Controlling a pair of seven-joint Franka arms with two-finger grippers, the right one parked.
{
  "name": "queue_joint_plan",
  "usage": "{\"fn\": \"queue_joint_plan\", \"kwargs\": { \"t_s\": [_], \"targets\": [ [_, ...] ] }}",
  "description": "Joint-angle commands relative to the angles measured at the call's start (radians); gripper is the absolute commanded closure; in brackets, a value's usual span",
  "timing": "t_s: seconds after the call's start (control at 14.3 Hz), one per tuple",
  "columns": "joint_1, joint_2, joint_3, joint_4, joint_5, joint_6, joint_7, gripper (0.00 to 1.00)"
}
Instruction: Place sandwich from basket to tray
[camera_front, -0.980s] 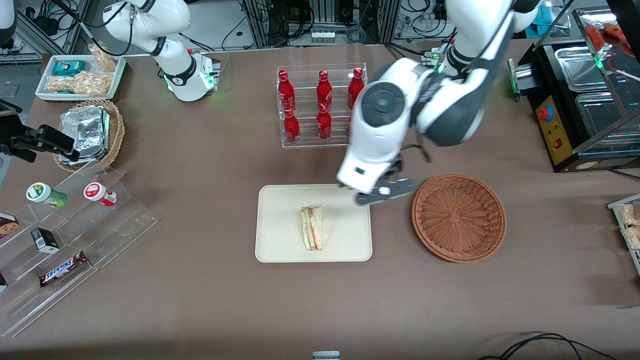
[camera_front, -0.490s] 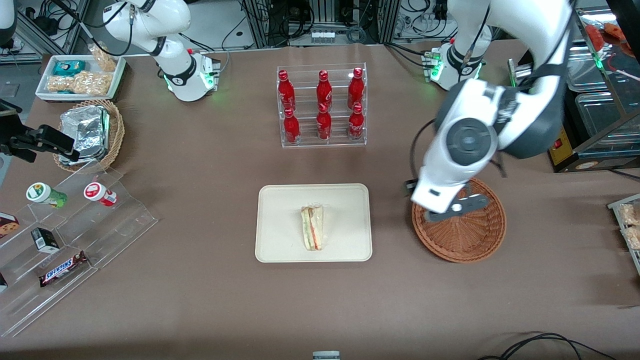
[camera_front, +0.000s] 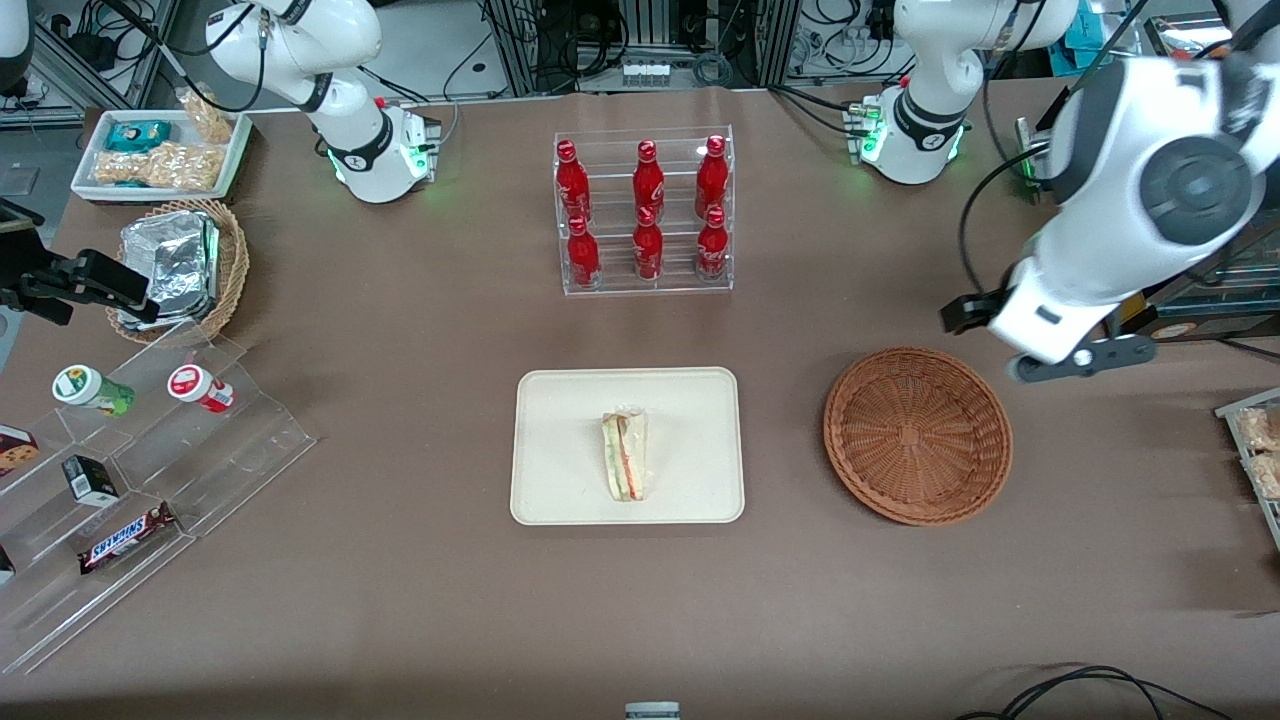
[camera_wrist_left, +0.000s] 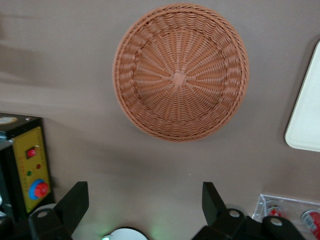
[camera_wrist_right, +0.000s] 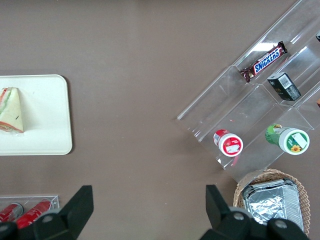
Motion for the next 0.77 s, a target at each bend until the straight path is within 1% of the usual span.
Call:
{"fn": "queue_joint_plan", "kwargs": {
  "t_s": [0.0, 0.14, 0.21, 0.35, 0.49, 0.7],
  "targets": [
    [0.104, -0.065, -0.014, -0.028, -0.014, -0.024, 0.149, 0.0],
    [0.17, -0.085, -0.011, -0.004, -0.077, -0.027, 0.328, 0.0],
    [0.181, -0.086, 0.001, 0.015, -0.079, -0.027, 0.374, 0.0],
    [0.169, -0.086, 0.092, 0.054, -0.082, -0.021, 0.393, 0.0],
    [0.163, -0.082, 0.114, 0.093, -0.08, -0.014, 0.389, 0.0],
    [0.162, -0.081, 0.125, 0.108, -0.082, -0.002, 0.378, 0.0]
  ]
}}
